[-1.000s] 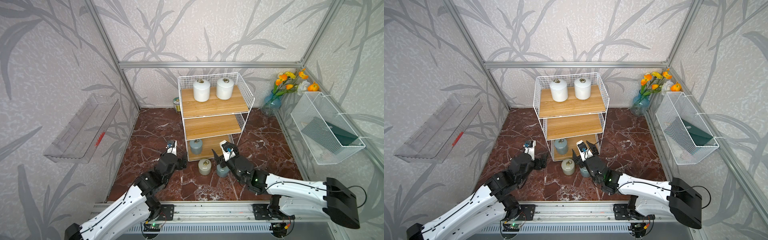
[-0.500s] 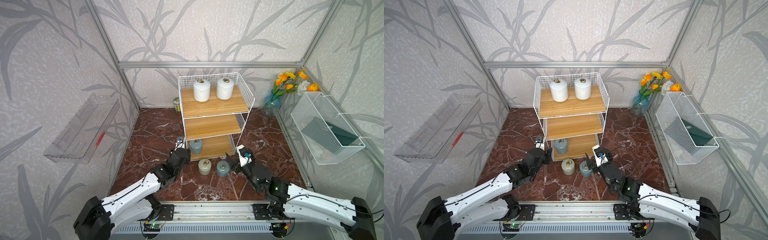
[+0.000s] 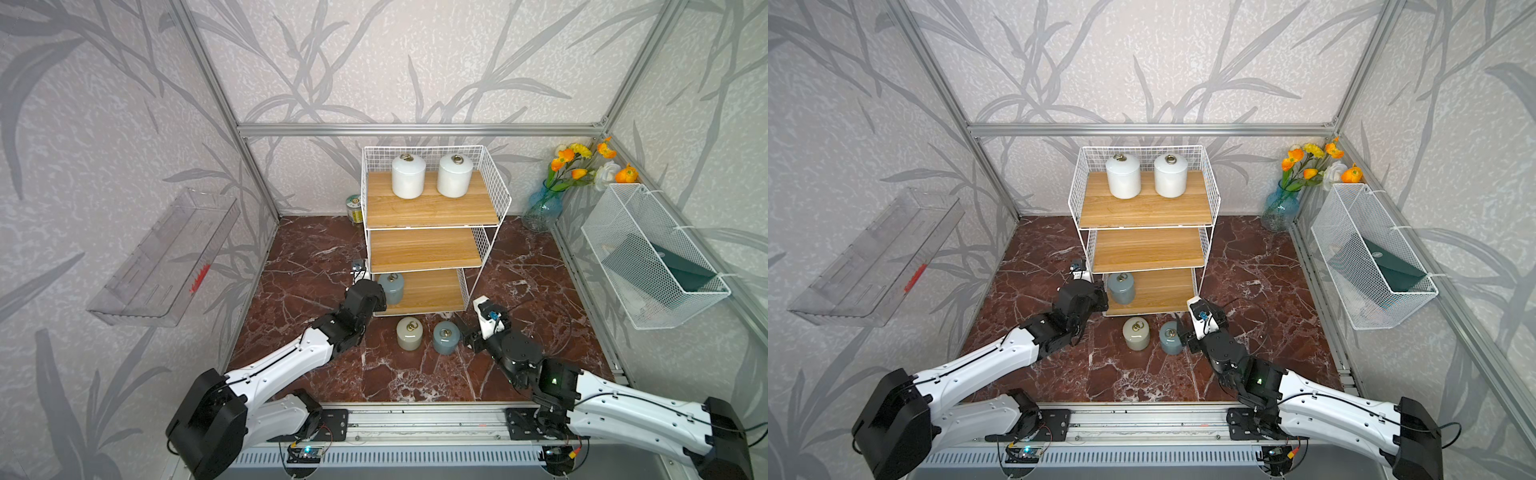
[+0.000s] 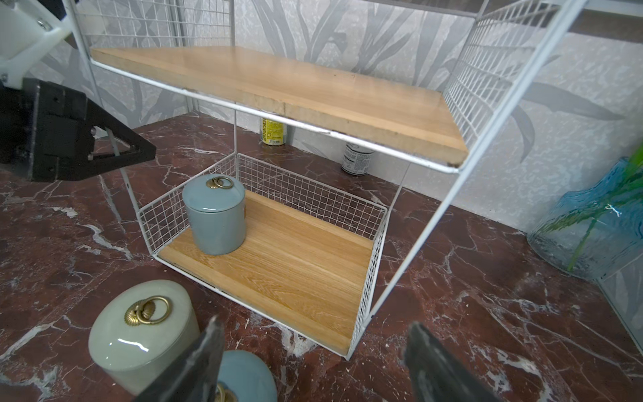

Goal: Remove the tea canisters from the shelf
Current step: Adjust the shelf at the center of the board.

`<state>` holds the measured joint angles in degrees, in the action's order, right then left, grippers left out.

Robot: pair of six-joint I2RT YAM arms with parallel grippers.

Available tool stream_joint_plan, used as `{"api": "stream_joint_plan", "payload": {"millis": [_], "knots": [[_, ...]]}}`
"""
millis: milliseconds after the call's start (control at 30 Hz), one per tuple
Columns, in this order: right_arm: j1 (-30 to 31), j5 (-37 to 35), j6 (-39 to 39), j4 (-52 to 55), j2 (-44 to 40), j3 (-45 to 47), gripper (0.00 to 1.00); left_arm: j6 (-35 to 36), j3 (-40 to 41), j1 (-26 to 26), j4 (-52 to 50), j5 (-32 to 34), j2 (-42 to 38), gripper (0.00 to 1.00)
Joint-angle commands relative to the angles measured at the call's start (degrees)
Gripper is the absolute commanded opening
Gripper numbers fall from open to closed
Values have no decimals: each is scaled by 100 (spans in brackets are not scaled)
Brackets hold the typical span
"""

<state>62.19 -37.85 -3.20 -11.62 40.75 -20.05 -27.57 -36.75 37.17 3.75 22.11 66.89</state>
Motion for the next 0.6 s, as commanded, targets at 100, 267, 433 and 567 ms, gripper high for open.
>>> {"api": "stream_joint_plan", "payload": {"millis": [100, 267, 433, 567], "knots": [[28, -212, -180, 219, -254, 139, 81, 1191, -420, -230, 39, 43, 275, 9], [21, -263, -93, 233, -245, 194, 81, 1287, -573, -606, 261, -243, 717, 9], [12, -237, -113, 144, -97, 212, 81, 1467, -821, -917, 397, -407, 1155, 9], [13, -224, -146, 118, -24, 197, 81, 1479, -915, -1207, 493, -589, 1402, 9]]}}
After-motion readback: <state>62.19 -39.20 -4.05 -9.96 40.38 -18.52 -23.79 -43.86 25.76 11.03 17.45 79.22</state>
